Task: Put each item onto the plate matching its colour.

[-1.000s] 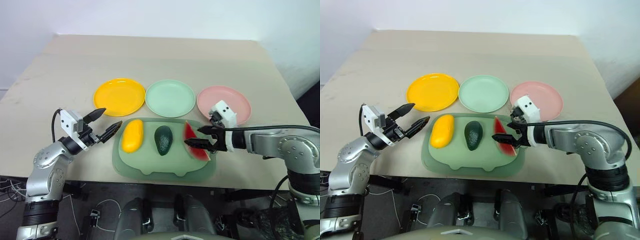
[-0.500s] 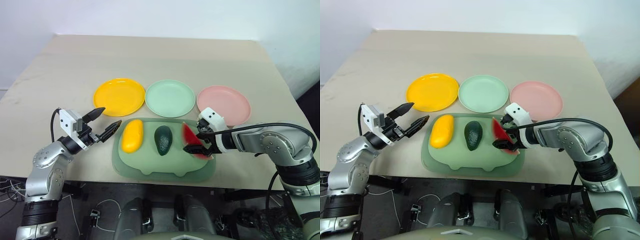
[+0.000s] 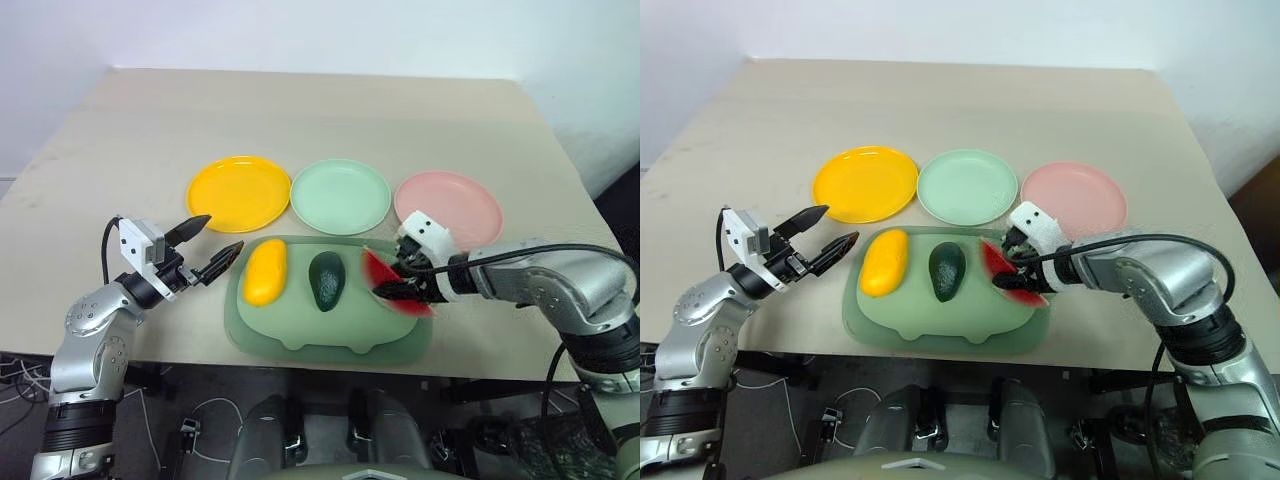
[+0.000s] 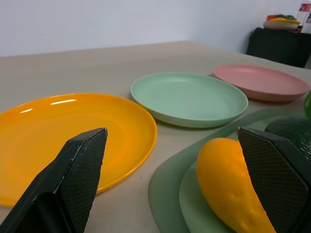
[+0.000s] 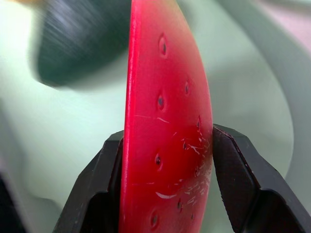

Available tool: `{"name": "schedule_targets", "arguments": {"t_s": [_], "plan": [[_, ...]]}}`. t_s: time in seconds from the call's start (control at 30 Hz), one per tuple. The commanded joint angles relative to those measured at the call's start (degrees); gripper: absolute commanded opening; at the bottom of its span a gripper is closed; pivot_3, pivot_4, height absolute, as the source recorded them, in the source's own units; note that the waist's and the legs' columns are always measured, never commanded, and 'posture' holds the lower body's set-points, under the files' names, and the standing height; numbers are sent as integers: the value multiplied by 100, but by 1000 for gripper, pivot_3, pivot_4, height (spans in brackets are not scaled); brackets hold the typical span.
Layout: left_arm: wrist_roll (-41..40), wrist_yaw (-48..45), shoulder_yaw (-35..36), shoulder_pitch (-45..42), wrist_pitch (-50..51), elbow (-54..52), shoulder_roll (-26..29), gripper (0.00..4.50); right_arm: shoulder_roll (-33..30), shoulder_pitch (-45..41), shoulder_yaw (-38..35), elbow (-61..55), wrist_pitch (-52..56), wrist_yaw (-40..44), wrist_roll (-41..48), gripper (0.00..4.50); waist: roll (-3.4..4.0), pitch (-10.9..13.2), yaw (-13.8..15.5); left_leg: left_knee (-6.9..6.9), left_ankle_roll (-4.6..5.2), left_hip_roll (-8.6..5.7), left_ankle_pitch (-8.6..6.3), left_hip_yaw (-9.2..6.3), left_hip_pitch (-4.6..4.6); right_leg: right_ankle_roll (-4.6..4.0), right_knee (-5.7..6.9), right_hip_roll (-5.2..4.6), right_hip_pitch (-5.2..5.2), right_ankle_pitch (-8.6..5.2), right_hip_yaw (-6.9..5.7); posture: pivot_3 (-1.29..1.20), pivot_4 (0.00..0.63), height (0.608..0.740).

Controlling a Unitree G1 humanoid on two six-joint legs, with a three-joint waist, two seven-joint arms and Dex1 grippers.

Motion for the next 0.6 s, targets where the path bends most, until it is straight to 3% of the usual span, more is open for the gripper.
{"name": "schedule_targets", "arguments": {"t_s": [0.03,0.2,0.37,0.6], "plan": [[-1,-29,106,13,-91,-131,41,4500,-169,-321,-448,-129,-357,165,-96,2173,0,0,-5,0,0,0,0,0,1,0,0,1,0,0,0,0,150,696],[-9,9,87,32,-75,-184,14,4500,-188,-737,-541,760,-616,194,-492,2173,-1,0,-8,-2,0,0,0,0,1,-6,-2,0,-1,-3,0,0,150,696],[-17,82,159,60,-82,-239,25,4500,-39,-1413,-274,2922,-1846,134,-1616,2173,0,0,-11,-2,-1,-1,1,8,0,-6,-3,-1,-4,-3,2,0,150,696],[-5,172,235,132,-119,-318,41,4500,676,-2300,-31,5619,-3253,249,-2729,2173,3,2,-66,-20,-14,0,11,19,0,9,8,3,-16,6,3,0,150,696]]}}
